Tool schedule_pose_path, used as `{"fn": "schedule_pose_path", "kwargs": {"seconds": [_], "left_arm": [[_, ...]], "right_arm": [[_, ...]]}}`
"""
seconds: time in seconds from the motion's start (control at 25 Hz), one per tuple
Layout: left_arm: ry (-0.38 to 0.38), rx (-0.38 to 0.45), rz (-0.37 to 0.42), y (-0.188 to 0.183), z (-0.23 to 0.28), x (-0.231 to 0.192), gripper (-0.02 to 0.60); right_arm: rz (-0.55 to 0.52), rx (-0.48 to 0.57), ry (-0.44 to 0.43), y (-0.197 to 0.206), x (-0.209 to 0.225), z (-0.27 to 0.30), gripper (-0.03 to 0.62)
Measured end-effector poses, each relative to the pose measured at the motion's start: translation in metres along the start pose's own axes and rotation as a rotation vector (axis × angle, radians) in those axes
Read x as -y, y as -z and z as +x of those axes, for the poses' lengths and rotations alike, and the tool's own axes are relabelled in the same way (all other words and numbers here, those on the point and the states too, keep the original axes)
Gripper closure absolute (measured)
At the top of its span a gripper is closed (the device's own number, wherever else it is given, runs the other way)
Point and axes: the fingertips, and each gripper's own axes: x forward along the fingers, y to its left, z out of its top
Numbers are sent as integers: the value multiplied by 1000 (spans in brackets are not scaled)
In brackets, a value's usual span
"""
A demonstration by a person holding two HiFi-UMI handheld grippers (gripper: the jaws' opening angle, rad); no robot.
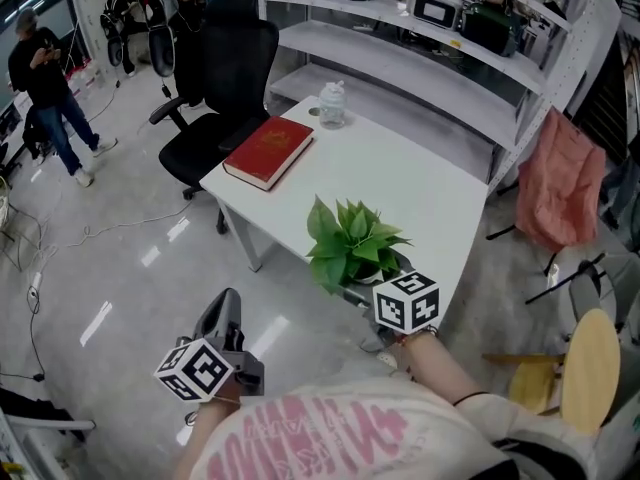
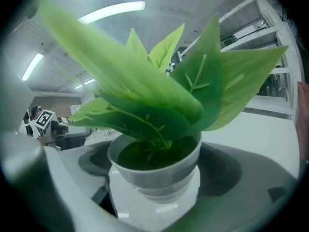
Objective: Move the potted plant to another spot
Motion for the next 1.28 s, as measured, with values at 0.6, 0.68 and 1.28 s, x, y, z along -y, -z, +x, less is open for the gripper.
{"fn": "schedule_pose_path", "kwargs": {"seconds": [0.6,0.68,1.28], "left_arm": [[-152,62,-89,-25,-24,-73,578],[-174,71,-100,-35,-21,-87,578],[-265,89,-110,-109,53,-153,578]], "right_arm": [[44,-47,-97,-12,-27,79,51],[46,-48,-107,-19,-27,98,51],[33,-119,-223,-62,-24,248,52]]}}
